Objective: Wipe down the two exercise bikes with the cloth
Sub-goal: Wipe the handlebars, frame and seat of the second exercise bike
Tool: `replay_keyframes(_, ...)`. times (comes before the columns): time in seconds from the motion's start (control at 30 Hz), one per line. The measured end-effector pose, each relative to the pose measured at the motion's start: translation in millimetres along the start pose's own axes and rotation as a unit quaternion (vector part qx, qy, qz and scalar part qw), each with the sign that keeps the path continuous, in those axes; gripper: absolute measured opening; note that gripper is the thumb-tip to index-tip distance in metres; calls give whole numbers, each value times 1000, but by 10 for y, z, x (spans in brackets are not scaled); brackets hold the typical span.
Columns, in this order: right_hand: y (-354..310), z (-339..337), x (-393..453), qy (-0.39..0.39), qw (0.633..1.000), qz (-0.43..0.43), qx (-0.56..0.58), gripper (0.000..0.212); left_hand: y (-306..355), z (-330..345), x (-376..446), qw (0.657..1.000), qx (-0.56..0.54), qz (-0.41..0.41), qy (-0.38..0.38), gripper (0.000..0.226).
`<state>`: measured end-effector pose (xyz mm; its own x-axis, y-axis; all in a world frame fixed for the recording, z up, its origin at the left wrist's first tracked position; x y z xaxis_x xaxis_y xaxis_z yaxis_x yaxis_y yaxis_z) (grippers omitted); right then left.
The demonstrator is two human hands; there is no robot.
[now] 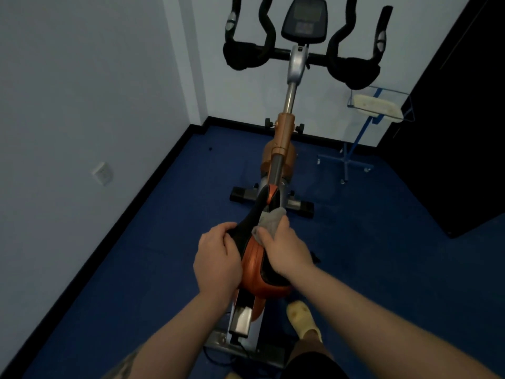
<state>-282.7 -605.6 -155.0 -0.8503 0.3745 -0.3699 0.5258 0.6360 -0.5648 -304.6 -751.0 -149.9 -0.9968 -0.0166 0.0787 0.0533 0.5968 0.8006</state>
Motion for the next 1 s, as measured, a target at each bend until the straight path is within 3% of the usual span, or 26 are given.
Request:
replay_keyframes(0.1,42,24,-304,17,995,-82,-54,79,-2,6,-7,1000,8,4,10,30)
replay_keyframes(0.17,60,6,-71,-13,997,-63,-43,78,7,19,3,1000,18,-2,9,30)
replay_keyframes(0.3,9,-42,567,-19,994,-1,108,59,-20,25,15,1000,24,-19,-1,30)
replay_keyframes(0.47,19,-14,742,22,975,-99,196,62,-5,44,8,998,37,-51,9,29)
replay_keyframes(0.6,-55,-163,941,60,976,-203,53,51,-30,52,-31,994,30,-95,53,23)
replay_keyframes(0.67,-200,-172,780,44,928,-367,-53,47,-69,64,-70,986,-3,-141,88,19)
replay_keyframes(0.7,-269,-157,660,1,887,-453,-86,48,-86,67,-95,980,-25,-163,108,18)
replay_keyframes(0.77,-304,-195,617,-112,828,-537,-117,50,-102,68,-126,971,-52,-190,139,18)
replay_keyframes(0.83,-342,-269,883,-130,801,-562,-162,51,-86,62,-147,964,-64,-207,157,19)
replay_keyframes(0.93,-421,-254,1136,-28,805,-528,-269,44,-54,69,-187,952,-85,-239,168,20)
replay_keyframes(1.0,-475,-83,916,-16,783,-555,-282,37,-36,80,-229,945,-92,-254,185,20)
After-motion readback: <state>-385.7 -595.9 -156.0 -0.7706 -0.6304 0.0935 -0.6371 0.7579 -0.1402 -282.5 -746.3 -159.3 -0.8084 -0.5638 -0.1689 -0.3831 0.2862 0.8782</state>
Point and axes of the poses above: each hand's wrist, its own x-axis towards the middle knuckle, its own z-axis out of the palm, y = z × x, the point moved 4 cm from there along x, towards the middle knuckle, and after that the axes turned 1 degree about -z, right-handed, at the moved point
